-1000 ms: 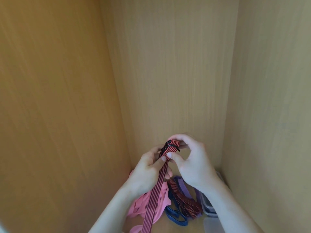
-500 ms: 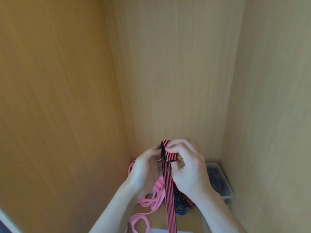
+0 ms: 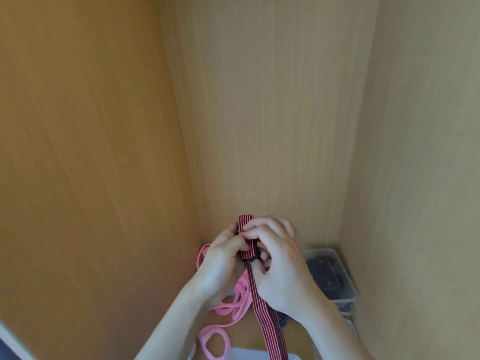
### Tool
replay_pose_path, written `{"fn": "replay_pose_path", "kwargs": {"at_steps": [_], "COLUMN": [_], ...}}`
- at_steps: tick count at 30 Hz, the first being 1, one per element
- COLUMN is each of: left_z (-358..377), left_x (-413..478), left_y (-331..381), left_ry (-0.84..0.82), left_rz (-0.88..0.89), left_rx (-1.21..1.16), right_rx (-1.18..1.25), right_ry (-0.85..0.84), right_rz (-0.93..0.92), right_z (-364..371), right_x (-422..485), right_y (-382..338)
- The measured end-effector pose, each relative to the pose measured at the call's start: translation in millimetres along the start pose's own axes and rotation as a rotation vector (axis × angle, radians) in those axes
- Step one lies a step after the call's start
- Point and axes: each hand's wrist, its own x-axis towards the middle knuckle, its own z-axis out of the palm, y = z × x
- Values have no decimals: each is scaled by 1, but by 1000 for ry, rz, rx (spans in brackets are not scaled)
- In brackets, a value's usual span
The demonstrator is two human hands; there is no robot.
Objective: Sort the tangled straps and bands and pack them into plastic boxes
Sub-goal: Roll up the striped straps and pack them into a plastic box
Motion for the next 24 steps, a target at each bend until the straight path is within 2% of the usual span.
{"fn": "replay_pose_path", "kwargs": {"at_steps": [4,7,9,11,14,18,20,24], "left_z": [-9,-15,-15,-13,-13,-16,-14,-8], "left_x": [3,3,5,8,7,-1,-4,-7], "left_y": [-5,-7,-9,-9,-8,-4,-3,-3], "left_ry": [27,32,13,25,5,1,-13,-38], "left_rz": [-28,-55,-71,-80,-67,-70,-116,-141], "left_rx": [38,109,203,333,448,427,468,522], "right_rx": [180,383,301,246,280,468,463,562], "right_ry": [-120,-15,-13,-105,-128,-66,-6,8], "right_rz": [27,171,298,377,400,455,446,453], "right_z": [-9,-15,-18,-18,-19,-21,-22,-17], "right_x": [-5,1,7,10,10,11,14,13], "right_y": [1,7,14,20,24,21,22,21]}}
